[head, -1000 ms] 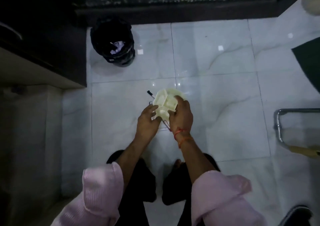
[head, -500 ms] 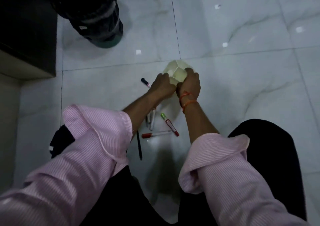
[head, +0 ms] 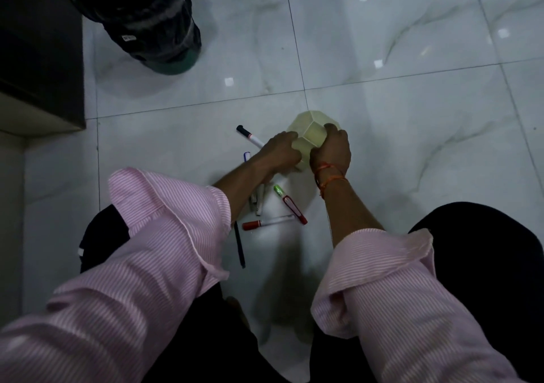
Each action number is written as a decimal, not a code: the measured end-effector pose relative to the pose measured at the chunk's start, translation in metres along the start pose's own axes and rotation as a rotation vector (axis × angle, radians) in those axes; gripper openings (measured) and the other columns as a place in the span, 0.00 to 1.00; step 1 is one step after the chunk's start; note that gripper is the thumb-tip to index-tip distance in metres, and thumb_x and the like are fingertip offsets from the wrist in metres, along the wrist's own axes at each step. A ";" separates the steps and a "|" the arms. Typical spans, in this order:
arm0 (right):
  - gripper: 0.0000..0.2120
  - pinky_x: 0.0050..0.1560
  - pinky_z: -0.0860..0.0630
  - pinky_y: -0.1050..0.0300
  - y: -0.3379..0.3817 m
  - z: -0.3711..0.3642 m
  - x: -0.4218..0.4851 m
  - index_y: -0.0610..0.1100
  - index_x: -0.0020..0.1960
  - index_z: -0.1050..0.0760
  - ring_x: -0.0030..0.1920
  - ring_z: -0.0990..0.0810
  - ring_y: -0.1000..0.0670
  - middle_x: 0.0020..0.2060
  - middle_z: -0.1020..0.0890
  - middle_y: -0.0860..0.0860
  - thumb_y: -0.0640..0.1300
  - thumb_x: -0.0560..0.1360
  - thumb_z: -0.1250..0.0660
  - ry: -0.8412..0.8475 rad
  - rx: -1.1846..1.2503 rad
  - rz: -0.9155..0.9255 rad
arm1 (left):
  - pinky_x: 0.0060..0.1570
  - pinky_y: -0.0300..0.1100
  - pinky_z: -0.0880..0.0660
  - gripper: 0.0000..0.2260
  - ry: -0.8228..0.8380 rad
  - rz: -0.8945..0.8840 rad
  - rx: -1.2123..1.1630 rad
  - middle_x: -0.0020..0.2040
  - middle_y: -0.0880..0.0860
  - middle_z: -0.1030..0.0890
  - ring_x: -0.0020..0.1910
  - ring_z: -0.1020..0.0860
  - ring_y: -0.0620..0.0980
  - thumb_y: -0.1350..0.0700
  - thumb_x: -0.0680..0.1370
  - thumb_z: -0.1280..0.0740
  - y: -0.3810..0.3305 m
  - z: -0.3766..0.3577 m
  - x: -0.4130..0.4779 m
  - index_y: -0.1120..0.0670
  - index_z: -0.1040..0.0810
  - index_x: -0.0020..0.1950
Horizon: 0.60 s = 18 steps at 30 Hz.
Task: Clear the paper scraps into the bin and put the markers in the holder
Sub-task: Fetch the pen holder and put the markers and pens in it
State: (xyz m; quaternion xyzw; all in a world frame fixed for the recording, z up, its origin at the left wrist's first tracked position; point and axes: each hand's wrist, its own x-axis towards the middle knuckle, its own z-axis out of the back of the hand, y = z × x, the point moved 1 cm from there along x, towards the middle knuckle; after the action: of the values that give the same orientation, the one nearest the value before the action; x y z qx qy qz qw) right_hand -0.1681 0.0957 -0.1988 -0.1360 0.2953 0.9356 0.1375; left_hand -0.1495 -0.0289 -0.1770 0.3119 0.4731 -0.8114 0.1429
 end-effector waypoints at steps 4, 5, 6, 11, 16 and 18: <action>0.31 0.62 0.29 0.50 -0.010 0.001 0.003 0.45 0.73 0.36 0.62 0.26 0.39 0.66 0.31 0.41 0.33 0.71 0.38 0.001 0.059 0.015 | 0.64 0.47 0.26 0.30 0.024 -0.003 0.013 0.72 0.57 0.31 0.66 0.27 0.55 0.62 0.73 0.37 -0.001 0.004 0.005 0.53 0.36 0.76; 0.32 0.62 0.28 0.49 -0.012 0.000 0.002 0.46 0.74 0.37 0.61 0.26 0.39 0.66 0.31 0.41 0.33 0.71 0.38 -0.003 0.083 0.026 | 0.63 0.47 0.25 0.29 0.006 -0.006 -0.011 0.71 0.57 0.30 0.66 0.27 0.56 0.63 0.74 0.38 0.002 0.008 0.008 0.53 0.36 0.76; 0.32 0.62 0.27 0.48 -0.014 0.000 -0.001 0.47 0.74 0.37 0.60 0.26 0.39 0.65 0.31 0.41 0.33 0.71 0.37 -0.019 0.092 0.048 | 0.63 0.49 0.25 0.29 -0.023 -0.003 -0.041 0.70 0.56 0.29 0.65 0.26 0.56 0.64 0.74 0.37 0.007 0.014 0.012 0.54 0.34 0.75; 0.17 0.52 0.25 0.49 -0.007 -0.001 -0.046 0.43 0.59 0.27 0.56 0.26 0.39 0.58 0.26 0.42 0.35 0.71 0.37 -0.219 -0.027 0.268 | 0.59 0.47 0.23 0.25 -0.220 0.109 -0.007 0.63 0.56 0.23 0.60 0.23 0.55 0.61 0.71 0.29 0.034 0.031 0.010 0.53 0.27 0.68; 0.06 0.39 0.32 0.58 0.005 -0.040 -0.077 0.41 0.49 0.22 0.46 0.20 0.42 0.47 0.20 0.43 0.36 0.74 0.36 -0.011 -0.057 0.415 | 0.51 0.44 0.24 0.19 -0.274 0.071 0.263 0.59 0.60 0.20 0.56 0.21 0.57 0.63 0.73 0.32 0.053 0.025 -0.004 0.56 0.24 0.64; 0.08 0.44 0.28 0.56 -0.003 -0.057 -0.079 0.43 0.51 0.22 0.49 0.20 0.43 0.49 0.20 0.43 0.36 0.74 0.35 0.122 -0.131 0.403 | 0.50 0.43 0.25 0.19 -0.284 0.089 0.319 0.59 0.59 0.19 0.56 0.20 0.56 0.63 0.73 0.31 0.062 0.026 -0.004 0.56 0.23 0.64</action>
State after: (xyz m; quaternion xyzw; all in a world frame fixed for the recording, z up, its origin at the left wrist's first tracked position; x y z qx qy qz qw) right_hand -0.0840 0.0503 -0.2185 -0.1392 0.2629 0.9514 -0.0796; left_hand -0.1234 -0.0835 -0.2068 0.2339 0.2993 -0.9047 0.1927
